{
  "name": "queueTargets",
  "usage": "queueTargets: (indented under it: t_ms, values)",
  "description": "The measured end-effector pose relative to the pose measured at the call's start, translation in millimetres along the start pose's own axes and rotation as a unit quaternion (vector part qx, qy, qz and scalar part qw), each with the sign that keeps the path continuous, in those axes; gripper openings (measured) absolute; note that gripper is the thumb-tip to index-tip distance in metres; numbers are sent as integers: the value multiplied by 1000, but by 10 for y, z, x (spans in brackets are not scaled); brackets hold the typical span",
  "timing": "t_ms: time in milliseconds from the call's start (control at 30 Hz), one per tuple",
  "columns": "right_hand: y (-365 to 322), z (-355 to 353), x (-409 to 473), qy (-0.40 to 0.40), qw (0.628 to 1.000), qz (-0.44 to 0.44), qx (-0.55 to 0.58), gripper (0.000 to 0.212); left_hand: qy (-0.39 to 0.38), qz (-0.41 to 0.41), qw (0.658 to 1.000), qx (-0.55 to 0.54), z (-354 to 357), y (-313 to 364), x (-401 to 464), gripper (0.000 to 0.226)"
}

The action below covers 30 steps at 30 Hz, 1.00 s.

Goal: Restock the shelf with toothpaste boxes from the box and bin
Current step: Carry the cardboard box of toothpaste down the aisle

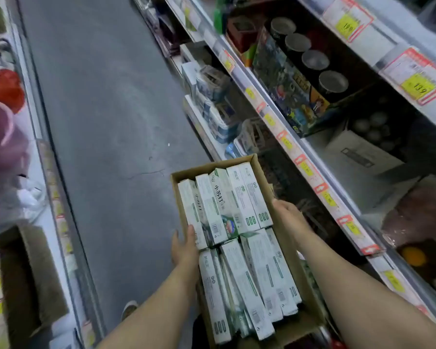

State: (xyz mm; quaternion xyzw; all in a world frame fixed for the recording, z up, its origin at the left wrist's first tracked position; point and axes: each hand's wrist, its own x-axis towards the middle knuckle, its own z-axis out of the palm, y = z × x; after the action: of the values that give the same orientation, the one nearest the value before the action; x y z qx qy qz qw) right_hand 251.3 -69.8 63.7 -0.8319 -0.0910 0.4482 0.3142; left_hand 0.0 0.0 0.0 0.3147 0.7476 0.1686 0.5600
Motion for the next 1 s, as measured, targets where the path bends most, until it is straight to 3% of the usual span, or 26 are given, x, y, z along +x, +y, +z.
queueTargets:
  t_ms: [133,433,1000]
  values:
    - [161,-5,189,20,1000,10,-12,67,6,-32,999,-9,129,-196,103,63]
    - [340,87,598,17,997,32,-66,46,38,-20,999,8,228,-367,216,46]
    - [377,273,709,72,989,87,-99,53,78,-54,994,47,118,-219,269,37]
